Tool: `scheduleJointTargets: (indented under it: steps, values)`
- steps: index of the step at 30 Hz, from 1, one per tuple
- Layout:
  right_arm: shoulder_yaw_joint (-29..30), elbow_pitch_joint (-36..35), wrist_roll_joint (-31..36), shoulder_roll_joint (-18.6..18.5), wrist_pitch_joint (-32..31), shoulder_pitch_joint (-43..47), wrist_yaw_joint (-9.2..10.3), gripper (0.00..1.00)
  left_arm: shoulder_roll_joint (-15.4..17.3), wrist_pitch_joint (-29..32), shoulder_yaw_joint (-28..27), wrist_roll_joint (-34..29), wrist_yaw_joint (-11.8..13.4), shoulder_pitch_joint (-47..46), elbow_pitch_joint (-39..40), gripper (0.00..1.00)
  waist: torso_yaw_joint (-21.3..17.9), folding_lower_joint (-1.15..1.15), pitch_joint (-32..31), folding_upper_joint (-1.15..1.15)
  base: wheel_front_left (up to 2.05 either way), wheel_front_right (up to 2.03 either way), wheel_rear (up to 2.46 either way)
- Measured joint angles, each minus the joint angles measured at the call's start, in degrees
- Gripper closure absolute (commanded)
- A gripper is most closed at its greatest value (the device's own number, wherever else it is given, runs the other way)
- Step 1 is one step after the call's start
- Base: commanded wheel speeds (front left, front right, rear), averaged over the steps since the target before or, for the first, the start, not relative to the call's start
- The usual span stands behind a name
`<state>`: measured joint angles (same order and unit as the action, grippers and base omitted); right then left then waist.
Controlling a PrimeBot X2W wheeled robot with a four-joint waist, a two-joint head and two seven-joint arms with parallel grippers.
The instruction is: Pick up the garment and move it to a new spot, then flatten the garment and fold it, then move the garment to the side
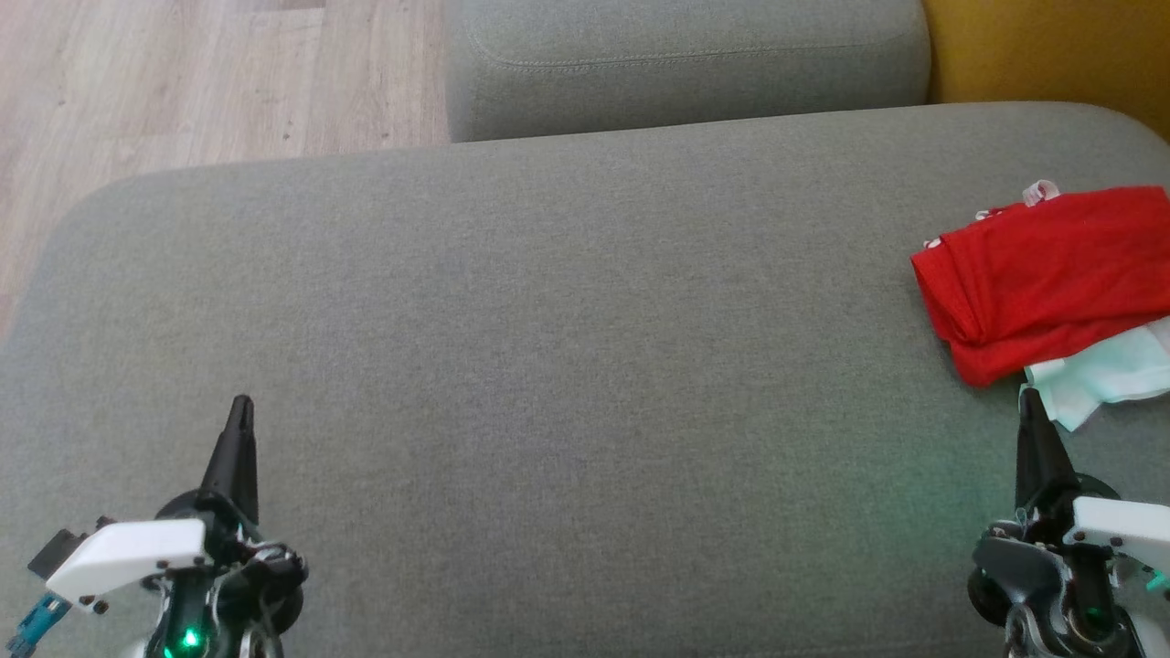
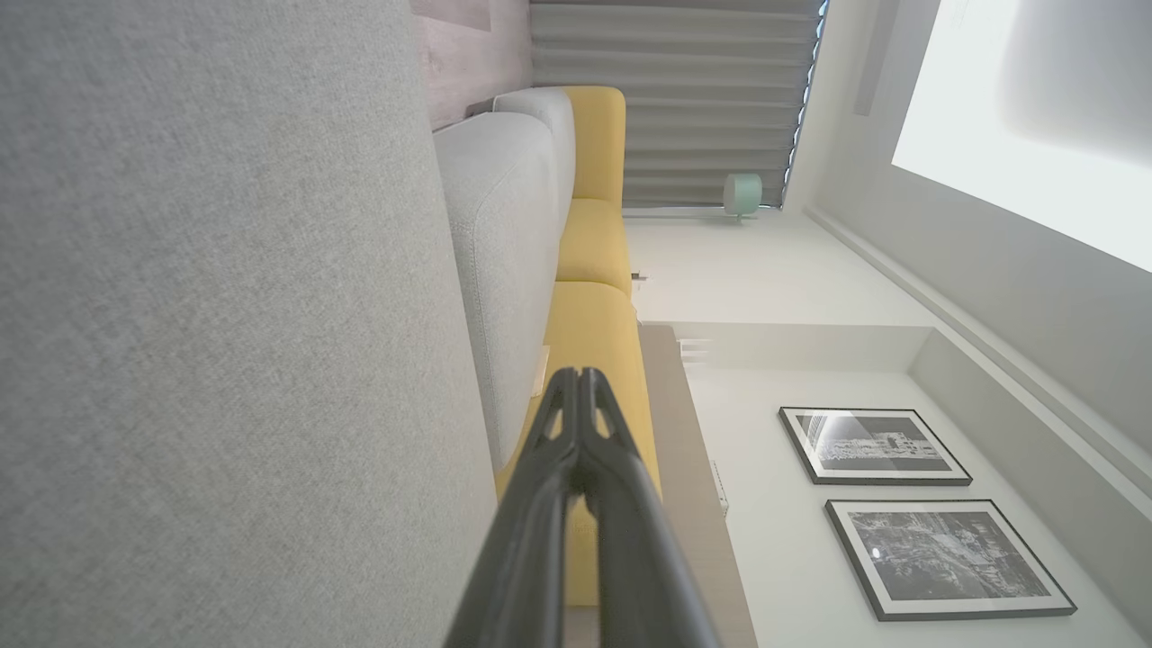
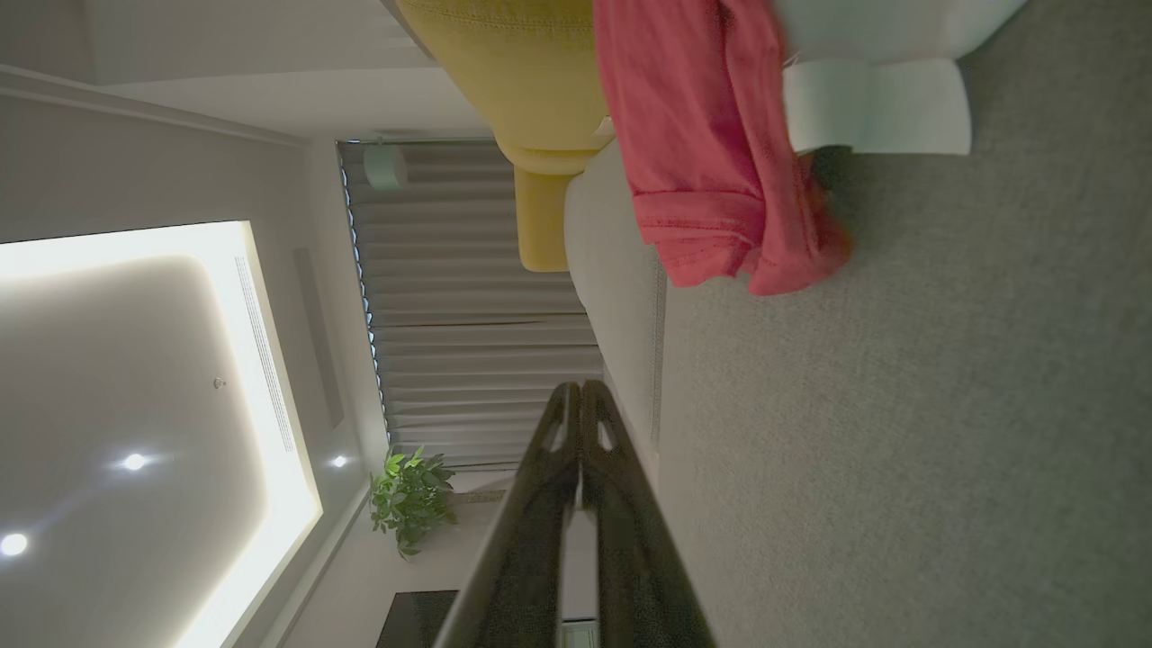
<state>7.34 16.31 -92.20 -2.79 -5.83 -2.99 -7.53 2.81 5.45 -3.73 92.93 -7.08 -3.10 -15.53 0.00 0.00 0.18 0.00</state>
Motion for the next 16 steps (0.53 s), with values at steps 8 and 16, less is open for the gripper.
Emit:
scheduleJointTargets:
  steps: [8,16]
  values:
    - [0.01,-0.01,0.00,0.01,0.00,0.00,0.00,1.00,-0.01,0.01,-0.10,0.00,0.00,0.00,0.00,1.00,0.00,0.00,0.00,0.00,0.00,0.00,0.00]
    - [0.07,-0.02,0.00,0.02,-0.01,0.00,0.00,1.00,-0.03,0.07,-0.20,0.00,0.00,0.00,0.00,1.00,0.00,0.00,0.00,0.00,0.00,0.00,0.00]
